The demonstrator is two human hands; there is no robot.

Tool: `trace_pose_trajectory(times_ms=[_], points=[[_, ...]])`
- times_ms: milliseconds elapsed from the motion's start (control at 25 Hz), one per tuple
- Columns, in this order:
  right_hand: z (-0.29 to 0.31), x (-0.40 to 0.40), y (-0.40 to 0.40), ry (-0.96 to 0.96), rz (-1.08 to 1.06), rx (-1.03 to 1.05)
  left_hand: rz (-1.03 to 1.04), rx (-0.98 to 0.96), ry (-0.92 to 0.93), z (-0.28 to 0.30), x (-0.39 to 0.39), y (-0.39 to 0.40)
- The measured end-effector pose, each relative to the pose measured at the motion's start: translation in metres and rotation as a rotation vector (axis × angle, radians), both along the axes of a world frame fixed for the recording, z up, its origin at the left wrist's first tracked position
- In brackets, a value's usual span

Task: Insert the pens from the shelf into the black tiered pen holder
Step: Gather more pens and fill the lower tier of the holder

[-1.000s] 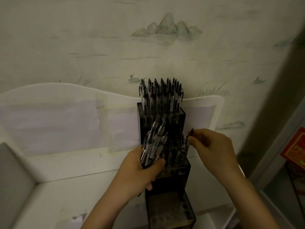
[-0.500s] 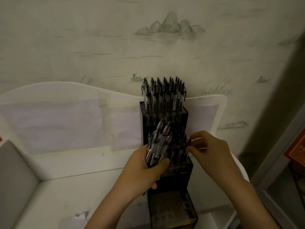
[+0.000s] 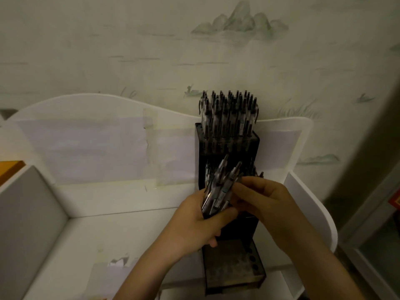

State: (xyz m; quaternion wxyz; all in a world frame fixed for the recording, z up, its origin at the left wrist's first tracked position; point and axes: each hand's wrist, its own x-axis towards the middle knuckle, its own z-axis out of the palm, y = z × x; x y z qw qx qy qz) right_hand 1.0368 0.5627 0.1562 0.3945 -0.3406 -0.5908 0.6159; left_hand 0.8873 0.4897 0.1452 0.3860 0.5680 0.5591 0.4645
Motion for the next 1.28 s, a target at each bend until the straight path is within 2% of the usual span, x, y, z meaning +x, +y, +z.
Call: trace_pose_trajectory(times_ms=[160,280,440,560,800,1120,1280], points=[[0.004,-0.001,0.001,0.144,-0.11,-0.022,0.057,-0.025,-0.006,-0.008,-0.014,-0.01],[0.009,0.002,-0.002,0.178,-0.256,0.127,0.12,-0.027,-0.007,-0.018,-0.025,-0.018],[-0.015,0.0,-0.016,-0.062,-0.26,0.44,0.165,-0.022,-0.009,-0.028,-0.034,-0.024],[-0.052,-0.003,-0.02,-0.197,-0.204,0.475,0.183,-0.03,0.003,-0.035,-0.038,-0.03],[-0.116,-0.017,-0.018,-0.342,-0.291,0.664,0.214,-0.054,-0.003,-0.042,-0.043,-0.036],[-0.163,-0.028,-0.015,-0.478,-0.271,0.621,0.198,-0.072,0.004,-0.05,-0.047,-0.038],[-0.167,-0.033,-0.011,-0.486,-0.27,0.567,0.185,-0.071,0.018,-0.053,-0.047,-0.037]])
